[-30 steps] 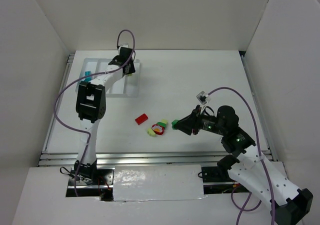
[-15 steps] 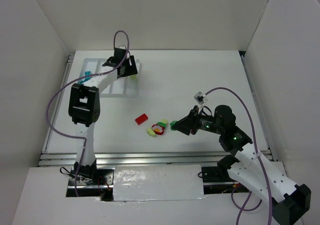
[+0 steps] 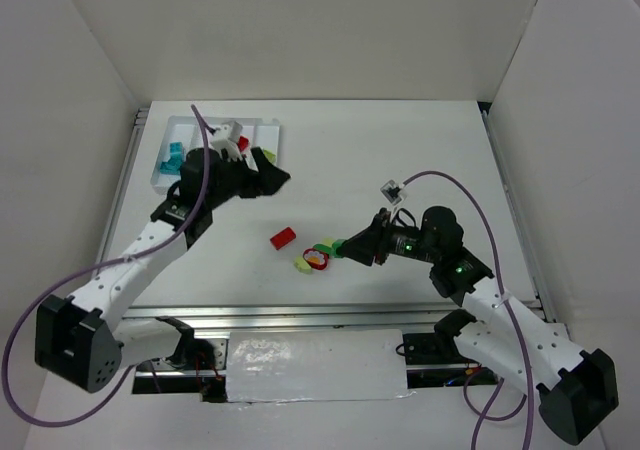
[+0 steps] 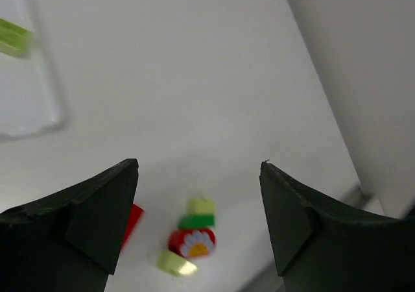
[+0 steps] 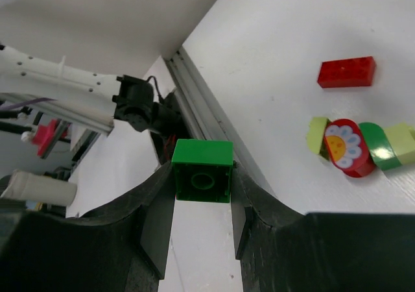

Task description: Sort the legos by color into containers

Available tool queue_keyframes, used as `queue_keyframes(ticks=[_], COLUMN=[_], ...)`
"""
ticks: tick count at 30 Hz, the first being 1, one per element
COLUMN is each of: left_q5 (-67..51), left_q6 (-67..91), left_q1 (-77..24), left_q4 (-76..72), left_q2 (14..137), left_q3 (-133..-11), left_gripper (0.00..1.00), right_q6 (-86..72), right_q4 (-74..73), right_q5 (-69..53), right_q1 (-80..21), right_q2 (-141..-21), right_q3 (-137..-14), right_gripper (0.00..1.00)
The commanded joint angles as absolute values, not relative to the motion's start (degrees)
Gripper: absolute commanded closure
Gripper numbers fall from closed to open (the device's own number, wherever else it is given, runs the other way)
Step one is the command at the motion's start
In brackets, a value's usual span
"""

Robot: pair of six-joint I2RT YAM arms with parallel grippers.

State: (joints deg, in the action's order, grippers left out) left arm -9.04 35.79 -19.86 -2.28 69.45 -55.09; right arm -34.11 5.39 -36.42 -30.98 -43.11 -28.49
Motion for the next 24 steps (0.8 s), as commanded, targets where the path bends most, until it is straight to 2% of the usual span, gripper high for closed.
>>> queue_keyframes(ticks=[1,2,5,9,14,24], left_q5=[-24.57,-31.92,-40.14,-42.88,-41.22,-39.29], left_q6=[35.86,35.86,38.22,39.73,42.97,42.63], left_q1=[-24.86,-26.96,-31.53,-37.43,-41.74,-46.23], left_q4=[-7.63,-10.0,-14.05,-17.75,-22.05,-23.9], left_q2=[63.91,61.46,57.24,53.36,51.33,53.88], left_q3=[-49.67,-47.57,-44.23,-41.31,-38.14,-40.34], left_gripper=[0.13,0.13,0.14,0.16,0.17,0.25], right_q6=[-36.9,-37.35,-40.24,-43.85,-46.05,-42.19], right_q4=[16.23,17.74,25.38,31.8,37.18,31.29], right_q5=[-43.84,-45.25,-50.88,-51.42,-54.93,-52.91], right_q1=[-31.55,-31.55,-31.81,-32.25,-34.35,-36.83], right_q2=[-44.64,-44.82,-44.47,-42.81,-42.45,-41.92], right_q3=[-27.77,-27.69,-26.72,-25.58,-25.05,-27.16], right_gripper=[1.0,1.0,1.0,1.0,1.0,1.0])
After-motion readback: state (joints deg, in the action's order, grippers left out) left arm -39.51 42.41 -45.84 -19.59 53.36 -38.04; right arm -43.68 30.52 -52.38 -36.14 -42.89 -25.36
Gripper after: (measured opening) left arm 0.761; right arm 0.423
